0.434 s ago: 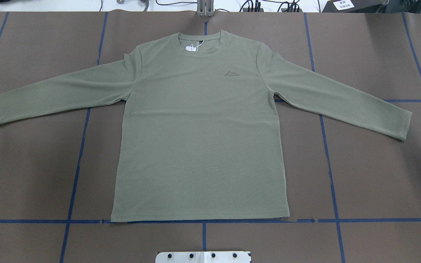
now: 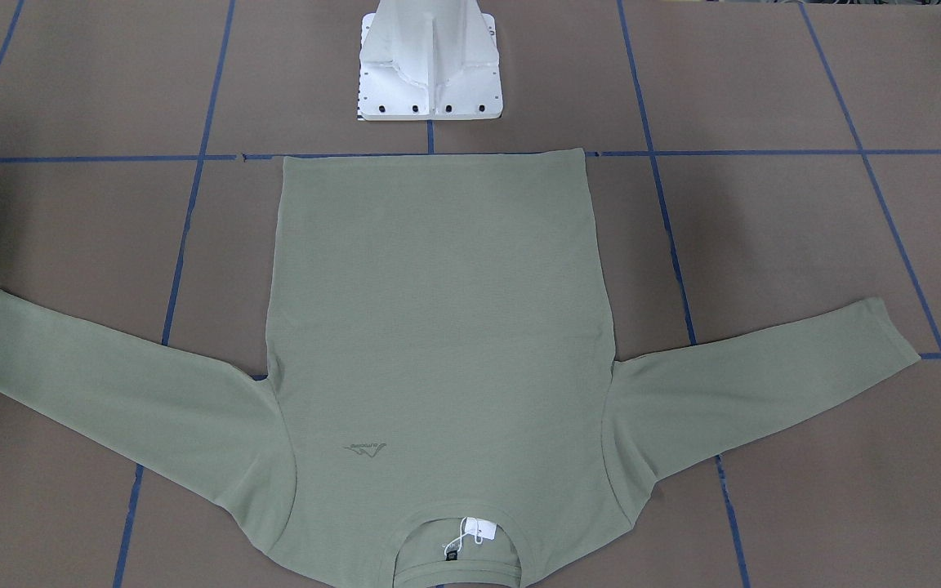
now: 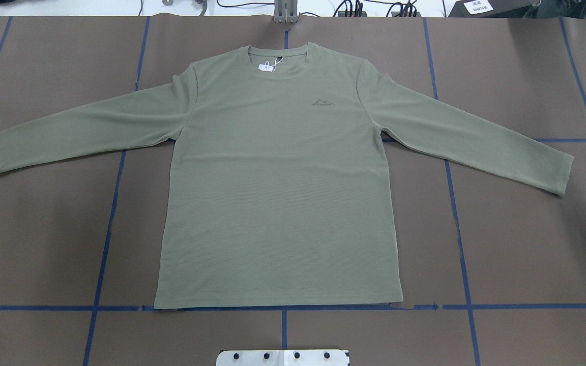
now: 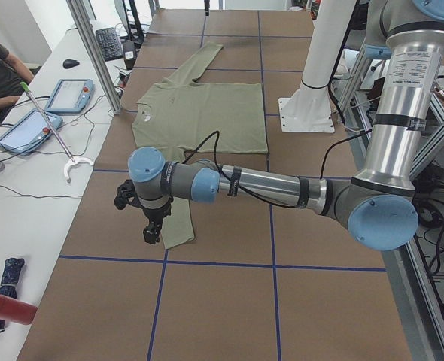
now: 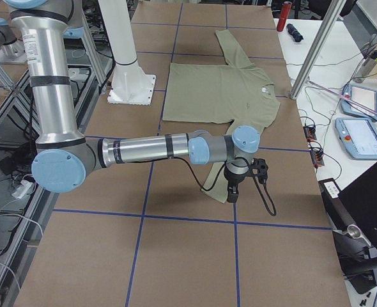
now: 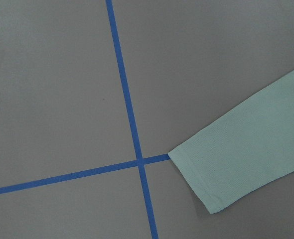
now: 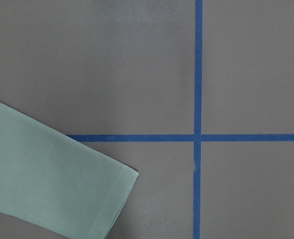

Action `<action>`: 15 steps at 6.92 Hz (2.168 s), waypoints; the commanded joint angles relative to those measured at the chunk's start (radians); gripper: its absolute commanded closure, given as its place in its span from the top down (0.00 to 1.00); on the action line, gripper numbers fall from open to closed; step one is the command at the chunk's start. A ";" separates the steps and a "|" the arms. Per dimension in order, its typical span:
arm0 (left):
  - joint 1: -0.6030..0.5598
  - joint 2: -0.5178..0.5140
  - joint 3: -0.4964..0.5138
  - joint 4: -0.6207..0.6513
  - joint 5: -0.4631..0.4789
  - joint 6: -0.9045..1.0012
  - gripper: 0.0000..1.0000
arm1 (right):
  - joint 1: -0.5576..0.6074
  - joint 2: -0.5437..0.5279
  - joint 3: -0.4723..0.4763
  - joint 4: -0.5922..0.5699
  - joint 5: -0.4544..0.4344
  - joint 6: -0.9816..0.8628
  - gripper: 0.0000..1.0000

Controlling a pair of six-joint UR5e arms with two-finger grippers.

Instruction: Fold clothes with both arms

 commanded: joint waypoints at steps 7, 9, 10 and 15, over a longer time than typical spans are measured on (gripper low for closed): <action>0.010 0.009 -0.135 -0.012 -0.102 -0.061 1.00 | -0.119 -0.030 -0.199 0.373 0.021 0.162 1.00; 0.011 0.009 -0.135 -0.014 -0.102 -0.058 1.00 | -0.178 -0.002 -0.293 0.543 0.017 0.457 1.00; 0.011 0.008 -0.134 -0.014 -0.102 -0.057 1.00 | -0.186 0.013 -0.338 0.577 0.021 0.496 0.99; 0.011 0.005 -0.134 -0.014 -0.102 -0.057 1.00 | -0.217 0.024 -0.387 0.577 0.032 0.509 0.92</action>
